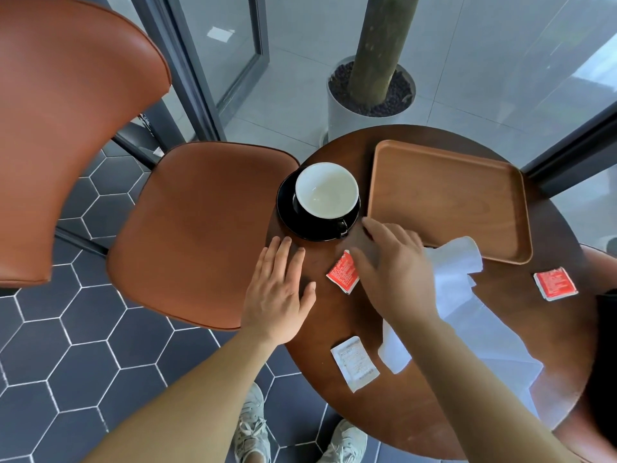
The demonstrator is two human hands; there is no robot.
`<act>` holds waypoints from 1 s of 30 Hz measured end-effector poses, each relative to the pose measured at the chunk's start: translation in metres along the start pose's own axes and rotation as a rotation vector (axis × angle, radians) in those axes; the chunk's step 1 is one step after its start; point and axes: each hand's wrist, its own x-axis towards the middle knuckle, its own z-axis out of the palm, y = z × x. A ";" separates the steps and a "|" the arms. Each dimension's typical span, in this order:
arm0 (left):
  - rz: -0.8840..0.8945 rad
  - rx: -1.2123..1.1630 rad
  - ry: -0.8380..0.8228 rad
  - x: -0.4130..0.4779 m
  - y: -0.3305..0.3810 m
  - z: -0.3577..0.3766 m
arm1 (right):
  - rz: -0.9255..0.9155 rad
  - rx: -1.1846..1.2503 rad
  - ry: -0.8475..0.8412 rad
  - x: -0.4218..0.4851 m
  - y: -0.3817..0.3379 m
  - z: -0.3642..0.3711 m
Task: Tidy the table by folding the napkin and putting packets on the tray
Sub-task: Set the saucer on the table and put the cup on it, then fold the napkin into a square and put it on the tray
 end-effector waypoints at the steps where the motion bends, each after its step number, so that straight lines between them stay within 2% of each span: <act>1: 0.001 0.004 -0.003 0.000 0.000 0.000 | -0.078 -0.097 0.051 -0.012 0.011 -0.008; 3: 0.001 0.007 -0.013 0.001 0.000 0.000 | -0.157 -0.260 0.036 -0.032 0.039 -0.019; 6: -0.004 0.005 -0.016 0.001 0.001 0.001 | -0.108 -0.405 -0.144 -0.049 0.076 -0.023; 11: 0.010 0.011 0.021 0.000 0.000 0.002 | -0.053 -0.428 -0.313 -0.063 0.111 -0.004; 25: -0.043 0.012 -0.059 0.006 0.010 -0.014 | -0.046 -0.446 -0.237 -0.074 0.132 0.028; 30: -0.182 -0.103 0.085 0.015 0.029 -0.030 | -0.061 -0.424 -0.234 -0.074 0.133 0.028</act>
